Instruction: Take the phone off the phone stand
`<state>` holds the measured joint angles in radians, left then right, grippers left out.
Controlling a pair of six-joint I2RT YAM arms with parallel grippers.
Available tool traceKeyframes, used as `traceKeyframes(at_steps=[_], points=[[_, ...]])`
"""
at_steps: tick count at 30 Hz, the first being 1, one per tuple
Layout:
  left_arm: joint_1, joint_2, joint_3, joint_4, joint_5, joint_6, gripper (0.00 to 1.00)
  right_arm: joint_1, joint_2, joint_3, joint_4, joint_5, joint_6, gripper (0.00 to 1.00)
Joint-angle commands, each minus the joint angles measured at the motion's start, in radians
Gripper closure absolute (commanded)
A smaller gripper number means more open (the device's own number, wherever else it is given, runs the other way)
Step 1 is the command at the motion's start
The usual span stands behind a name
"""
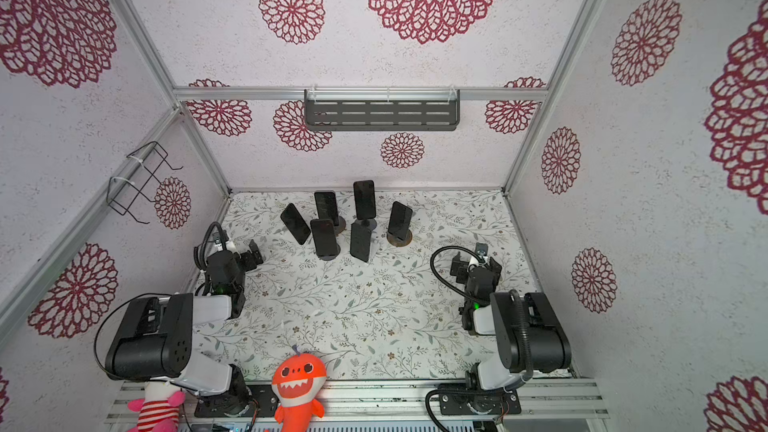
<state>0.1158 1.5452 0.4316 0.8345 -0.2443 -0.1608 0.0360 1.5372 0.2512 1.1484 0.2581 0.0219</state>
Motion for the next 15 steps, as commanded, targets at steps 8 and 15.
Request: traceKeyframes(at_steps=[8, 15], points=[[0.001, 0.004, -0.005, 0.030, 0.003, 0.018, 0.03, -0.001, 0.000, 0.009, 0.043, -0.004, 0.009, 0.01], [0.000, 0.004, -0.004, 0.029, 0.004, 0.019, 0.03, -0.001, 0.000, 0.010, 0.040, -0.003, 0.010, 0.01]])
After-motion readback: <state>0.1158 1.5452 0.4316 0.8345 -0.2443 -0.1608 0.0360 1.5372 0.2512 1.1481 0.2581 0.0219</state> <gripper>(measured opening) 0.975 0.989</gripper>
